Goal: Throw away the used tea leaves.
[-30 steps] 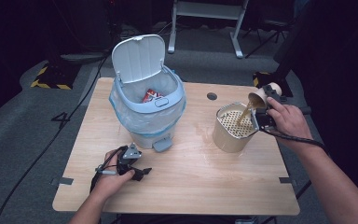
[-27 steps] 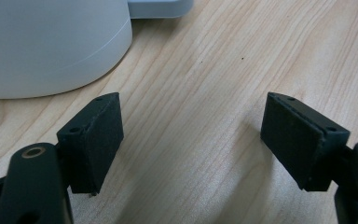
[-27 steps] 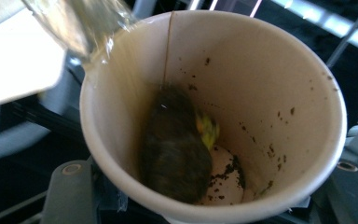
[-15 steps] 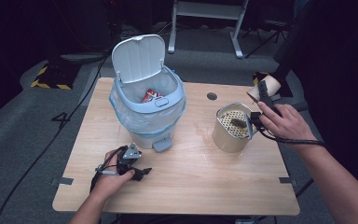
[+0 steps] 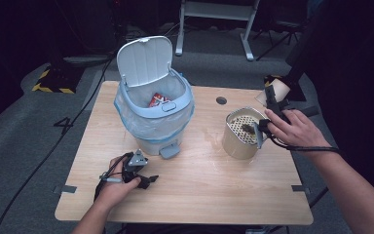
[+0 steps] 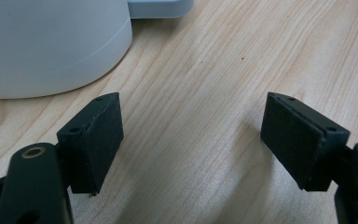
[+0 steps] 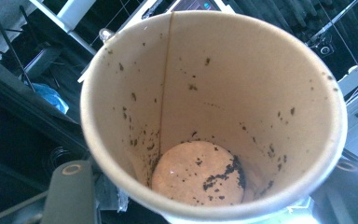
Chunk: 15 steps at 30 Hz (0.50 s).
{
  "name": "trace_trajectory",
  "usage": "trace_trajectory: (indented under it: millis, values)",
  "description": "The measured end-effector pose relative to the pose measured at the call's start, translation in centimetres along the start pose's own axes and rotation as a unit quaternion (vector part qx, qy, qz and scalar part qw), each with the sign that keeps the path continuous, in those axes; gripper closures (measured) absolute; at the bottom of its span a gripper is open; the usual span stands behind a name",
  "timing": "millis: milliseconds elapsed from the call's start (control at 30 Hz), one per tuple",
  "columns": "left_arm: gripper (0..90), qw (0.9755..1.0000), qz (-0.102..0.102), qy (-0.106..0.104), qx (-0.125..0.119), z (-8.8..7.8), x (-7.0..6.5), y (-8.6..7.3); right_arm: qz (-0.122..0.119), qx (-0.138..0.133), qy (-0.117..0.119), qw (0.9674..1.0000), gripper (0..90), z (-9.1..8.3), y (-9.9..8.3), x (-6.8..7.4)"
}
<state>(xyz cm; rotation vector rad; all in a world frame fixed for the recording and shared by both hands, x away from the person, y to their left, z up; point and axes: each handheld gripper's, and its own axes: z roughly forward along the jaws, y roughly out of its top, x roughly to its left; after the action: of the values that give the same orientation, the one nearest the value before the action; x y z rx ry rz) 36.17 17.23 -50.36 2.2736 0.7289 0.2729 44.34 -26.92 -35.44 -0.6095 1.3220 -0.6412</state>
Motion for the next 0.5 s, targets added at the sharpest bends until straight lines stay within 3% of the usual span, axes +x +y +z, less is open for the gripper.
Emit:
trace_trajectory:
  millis: [400, 500]
  values:
    - [21.4, 1.0, 0.0, 0.0, 0.0, 0.0, 0.0, 0.0, 0.017, 0.003, 0.005, 0.9998, 34.4, -0.12, -0.19, 0.02]
    - [21.4, 1.0, 0.0, 0.0, 0.0, 0.0, 0.0, 0.0, 0.054, -0.003, 0.02, 0.9983, 34.2, 0.0, -0.45, 0.04]
